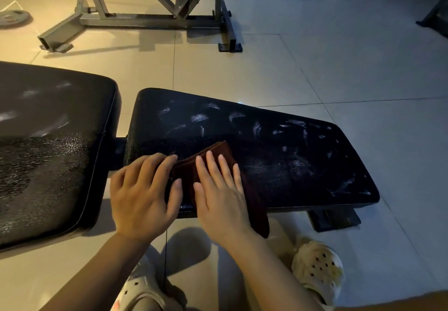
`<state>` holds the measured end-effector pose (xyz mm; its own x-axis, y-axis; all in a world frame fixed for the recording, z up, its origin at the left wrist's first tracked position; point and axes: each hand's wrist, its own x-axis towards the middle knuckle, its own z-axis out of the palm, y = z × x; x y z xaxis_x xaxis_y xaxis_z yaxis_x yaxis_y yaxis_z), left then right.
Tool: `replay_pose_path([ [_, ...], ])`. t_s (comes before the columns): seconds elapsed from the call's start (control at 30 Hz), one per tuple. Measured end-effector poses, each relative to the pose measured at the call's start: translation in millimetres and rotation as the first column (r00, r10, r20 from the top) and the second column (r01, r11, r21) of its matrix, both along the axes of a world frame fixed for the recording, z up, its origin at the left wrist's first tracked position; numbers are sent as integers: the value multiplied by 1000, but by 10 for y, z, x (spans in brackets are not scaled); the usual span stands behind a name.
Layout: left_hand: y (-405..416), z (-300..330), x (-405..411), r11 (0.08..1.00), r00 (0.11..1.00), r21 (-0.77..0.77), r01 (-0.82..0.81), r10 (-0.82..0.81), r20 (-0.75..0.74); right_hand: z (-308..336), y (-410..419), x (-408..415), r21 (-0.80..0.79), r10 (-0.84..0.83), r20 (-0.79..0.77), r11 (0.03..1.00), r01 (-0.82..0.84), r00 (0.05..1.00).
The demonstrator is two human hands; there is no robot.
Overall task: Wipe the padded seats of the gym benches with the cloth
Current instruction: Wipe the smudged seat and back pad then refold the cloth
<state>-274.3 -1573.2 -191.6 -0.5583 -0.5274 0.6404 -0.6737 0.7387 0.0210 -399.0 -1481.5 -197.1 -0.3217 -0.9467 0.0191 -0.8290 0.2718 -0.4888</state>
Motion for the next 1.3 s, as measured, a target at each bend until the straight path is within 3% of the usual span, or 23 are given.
replay_pose_path([
  [0.13, -13, 2, 9, 1000, 1000, -5, 16, -16, 10, -10, 163, 195, -38, 157, 13, 987, -156, 988],
  [0.23, 1, 24, 7, 1000, 1000, 13, 14, -14, 4, 22, 162, 148, -4, 129, 18, 992, -129, 991],
  [0.4, 16, 45, 4, 999, 1000, 50, 10, -9, -9, 22, -32, -246, 168, -186, 9, 969, 182, 983],
  [0.57, 12, 34, -5, 999, 1000, 31, 11, -11, -15, -248, 263, -1136, 361, -476, -100, 801, 478, 874],
  [0.67, 11, 22, -1, 1000, 1000, 16, 10, -9, -19, -309, 336, -1495, 426, -568, -104, 716, 553, 816],
  [0.77, 5, 5, 0, 1000, 1000, 4, 1, -1, -9, -279, 320, -1327, 376, -511, -111, 773, 512, 853],
  [0.87, 16, 11, -6, 1000, 1000, 16, -12, 11, 12, -216, 302, -775, 270, -325, -66, 904, 330, 943],
  [0.97, 43, 46, -13, 998, 998, 51, -31, 28, 60, -140, 299, -446, 184, -204, -42, 961, 208, 978],
  [1.3, 25, 5, -34, 1000, 998, 8, -24, 23, 56, -384, 351, -1741, 362, -467, -61, 813, 455, 882],
])
